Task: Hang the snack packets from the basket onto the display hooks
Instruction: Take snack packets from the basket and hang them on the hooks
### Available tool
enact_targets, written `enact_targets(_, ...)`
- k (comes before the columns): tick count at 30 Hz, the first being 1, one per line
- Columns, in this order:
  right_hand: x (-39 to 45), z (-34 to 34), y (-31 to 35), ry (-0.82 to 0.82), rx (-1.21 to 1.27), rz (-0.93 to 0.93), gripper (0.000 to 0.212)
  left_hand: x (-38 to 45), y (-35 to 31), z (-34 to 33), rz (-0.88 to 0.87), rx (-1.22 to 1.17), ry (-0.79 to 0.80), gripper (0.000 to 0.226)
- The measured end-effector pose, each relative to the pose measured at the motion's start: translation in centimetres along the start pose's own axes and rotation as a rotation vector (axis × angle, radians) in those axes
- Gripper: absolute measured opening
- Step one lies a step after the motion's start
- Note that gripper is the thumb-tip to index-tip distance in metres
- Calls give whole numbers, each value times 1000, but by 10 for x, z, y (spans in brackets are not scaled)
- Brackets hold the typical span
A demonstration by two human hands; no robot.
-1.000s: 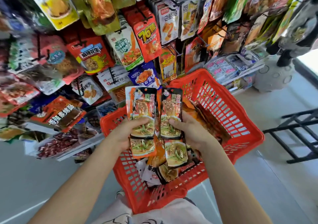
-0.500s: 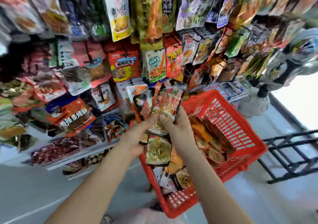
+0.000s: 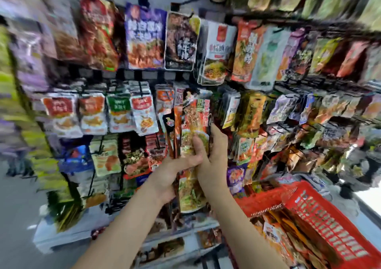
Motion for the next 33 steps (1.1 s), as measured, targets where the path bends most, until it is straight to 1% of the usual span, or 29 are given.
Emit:
enact_targets(4,29,-16,46,-64,68,-8,44,-11,-50,12,-113,-34,-41,33)
enact_targets(6,47,-10,62,-121,92,8,39,-14,-73,17,-160,-20,-94,41)
enact_targets(7,57,-6,67,-114,131,-5,35,-15,-84,20,-179,-1,-122,44)
enact_targets(8,66,-4,70,-75,187,-39,30,-13,-96,27,-199,24,-162,51)
enact_targets(9,73,-3,70,-12,256,-81,25,-13,-108,31,-212,47,-204,64)
enact_targets(11,81,-8,72,145,425,-155,20,-5,-133,46,-252,57,-308,107)
enact_targets(12,83,-13,71,234,507,-182,19,-3,-146,47,-276,51,-342,116)
enact_targets(13,85,-20,72,310,518,-176,24,1,-158,46,-306,49,-355,121)
enact_targets(14,88,-28,73,367,485,-173,37,9,-170,43,-339,55,-351,125)
enact_targets(15,92,-36,70,408,464,-169,47,13,-181,34,-368,73,-321,127)
enact_targets(16,98,-43,68,432,466,-168,57,20,-191,27,-419,105,-313,120)
enact_targets(17,106,-49,69,442,474,-156,77,23,-201,14,-468,155,-301,110)
enact_targets(18,115,-49,74,431,474,-112,99,26,-208,3,-493,190,-311,107)
enact_targets(19,125,-50,73,418,465,-93,113,32,-212,-8,-496,198,-319,115)
enact_targets(20,138,-49,65,387,451,-71,117,40,-215,-16,-498,182,-334,128)
enact_targets(21,148,-45,61,369,439,-48,113,46,-220,-23,-496,187,-362,136)
enact_targets(22,159,-36,61,351,444,-19,102,52,-224,-35,-495,198,-362,131)
enact_targets(23,170,-29,63,345,470,1,85,57,-228,-44,-485,198,-368,116)
enact_targets(24,181,-26,62,339,491,10,70,61,-232,-54,-499,184,-375,93)
enact_targets(25,189,-23,58,350,518,-5,68,62,-235,-64,-509,190,-396,75)
enact_targets(26,197,-21,51,337,550,-26,77,67,-238,-67,-532,213,-411,74)
enact_targets(27,202,-19,45,325,568,-46,87,70,-238,-70,-539,231,-428,82)
enact_targets(28,207,-18,40,313,571,-42,93,76,-237,-70,-550,236,-421,90)
enact_targets(29,208,-18,37,307,572,-35,94,77,-237,-68,-567,225,-441,93)
enact_targets(30,209,-16,34,278,569,-14,90,80,-236,-67,-589,223,-426,91)
enact_targets(31,208,-13,34,268,563,-3,81,81,-234,-65,-591,217,-440,88)
enact_targets(32,208,-9,33,254,556,4,71,86,-230,-65,-572,210,-419,84)
enact_targets(33,208,-4,30,228,582,-4,67,89,-227,-61,-557,205,-409,80)
Point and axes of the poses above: each hand's wrist, its own x-axis towards the middle knuckle, its own z-axis out of the back of the hand, y = z × x, the point moved 9 cm from there along x, towards the middle knuckle, and after that the axes turned 5 degrees about -x, right-handed, at the moved point
